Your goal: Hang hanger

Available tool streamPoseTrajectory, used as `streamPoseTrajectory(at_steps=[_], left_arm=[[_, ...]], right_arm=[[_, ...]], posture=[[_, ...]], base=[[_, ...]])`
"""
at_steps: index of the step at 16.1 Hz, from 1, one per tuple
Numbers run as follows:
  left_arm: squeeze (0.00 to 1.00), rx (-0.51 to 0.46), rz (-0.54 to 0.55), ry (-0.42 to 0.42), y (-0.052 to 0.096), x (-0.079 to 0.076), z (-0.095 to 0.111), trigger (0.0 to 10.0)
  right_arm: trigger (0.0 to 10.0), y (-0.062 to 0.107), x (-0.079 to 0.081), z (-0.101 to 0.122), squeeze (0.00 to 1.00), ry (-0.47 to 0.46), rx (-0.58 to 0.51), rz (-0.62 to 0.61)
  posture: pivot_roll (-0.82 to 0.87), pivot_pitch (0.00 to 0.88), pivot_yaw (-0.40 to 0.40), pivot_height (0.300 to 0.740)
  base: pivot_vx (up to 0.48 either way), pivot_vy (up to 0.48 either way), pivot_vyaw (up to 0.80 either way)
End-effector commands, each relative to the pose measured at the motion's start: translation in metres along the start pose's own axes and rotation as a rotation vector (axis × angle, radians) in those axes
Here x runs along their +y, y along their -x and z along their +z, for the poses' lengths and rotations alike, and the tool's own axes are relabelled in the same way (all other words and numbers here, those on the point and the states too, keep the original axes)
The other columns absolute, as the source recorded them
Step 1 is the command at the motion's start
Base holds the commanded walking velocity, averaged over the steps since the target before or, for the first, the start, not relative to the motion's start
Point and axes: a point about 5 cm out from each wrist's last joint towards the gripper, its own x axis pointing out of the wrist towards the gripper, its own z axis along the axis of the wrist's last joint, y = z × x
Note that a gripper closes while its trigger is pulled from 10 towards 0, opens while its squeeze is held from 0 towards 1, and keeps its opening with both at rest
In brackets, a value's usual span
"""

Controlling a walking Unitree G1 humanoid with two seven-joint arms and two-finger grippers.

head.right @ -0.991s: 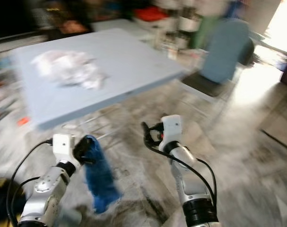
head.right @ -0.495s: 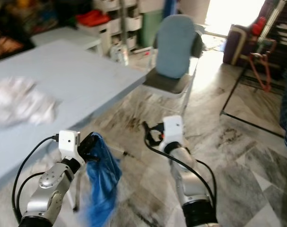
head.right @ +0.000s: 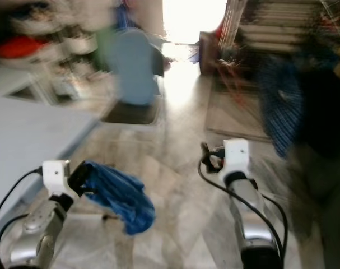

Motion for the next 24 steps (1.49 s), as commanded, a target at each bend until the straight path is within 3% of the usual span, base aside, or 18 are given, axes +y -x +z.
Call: streamPoseTrajectory(at_steps=[1, 6, 11, 16, 21, 24], left_arm=[[0.0, -0.028, -0.004, -0.004, 0.001, -0.004, 0.004, 10.0], [0.0, -0.032, 0.009, 0.024, 0.0, -0.007, 0.002, 10.0], [0.0, -0.042, 0.019, 0.022, -0.002, -0.013, 0.005, 10.0], [0.0, -0.051, 0.117, -0.019, 0.004, 0.003, 0.007, 10.0], [0.0, -0.047, 0.192, -0.079, -0.004, 0.01, 0.009, 10.0], [0.0, -0.054, 0.187, -0.103, 0.002, 0.018, 0.011, 10.0]], right_arm=[[10.0, 0.005, -0.013, 0.003, 0.0, 0.021, -0.005, -0.038], [10.0, 0.0, -0.003, 0.004, 0.0, 0.025, 0.0, 0.008], [10.0, -0.001, -0.001, 0.004, 0.0, 0.042, 0.009, 0.047], [10.0, -0.005, 0.01, 0.008, 0.0, 0.044, -0.001, 0.109], [10.0, -0.023, 0.029, 0.016, 0.0, 0.052, -0.01, 0.15], [10.0, -0.03, 0.034, 0.019, 0.0, 0.073, -0.024, 0.166]], posture=[[-0.14, 0.0, 0.049, 0.736], [-0.13, 0.0, 0.027, 0.736], [-0.12, 0.0, 0.015, 0.736], [-0.1, 0.0, -0.008, 0.736], [-0.04, 0.0, -0.043, 0.736], [-0.04, 0.0, -0.041, 0.736]], base=[[0.469, 0.0, -0.8], [0.452, 0.049, -0.73], [0.398, 0.269, 0.0], [0.39, 0.278, 0.64], [0.048, 0.06, 0.0], [0.0, 0.0, 0.0]])
